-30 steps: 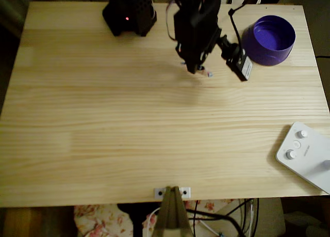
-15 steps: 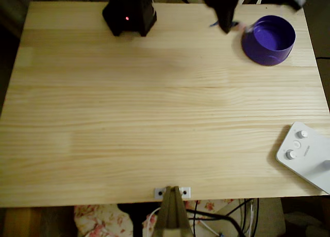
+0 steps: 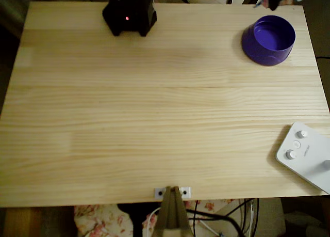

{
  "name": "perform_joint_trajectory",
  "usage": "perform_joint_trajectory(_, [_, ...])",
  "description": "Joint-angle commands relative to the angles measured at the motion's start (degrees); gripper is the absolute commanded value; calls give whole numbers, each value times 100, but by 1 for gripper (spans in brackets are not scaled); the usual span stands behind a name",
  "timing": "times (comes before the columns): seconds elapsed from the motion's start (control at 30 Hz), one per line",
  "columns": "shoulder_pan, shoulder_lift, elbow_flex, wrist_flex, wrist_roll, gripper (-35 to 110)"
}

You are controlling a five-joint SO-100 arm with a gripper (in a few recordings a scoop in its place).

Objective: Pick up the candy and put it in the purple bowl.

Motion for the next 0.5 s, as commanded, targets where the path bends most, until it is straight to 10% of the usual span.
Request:
perform_joint_trajectory(0.0, [-123,-334,-1002,-176,62,-1])
perform_joint_trajectory(0.47, [-237,-1652,-1573,-536,88,-1])
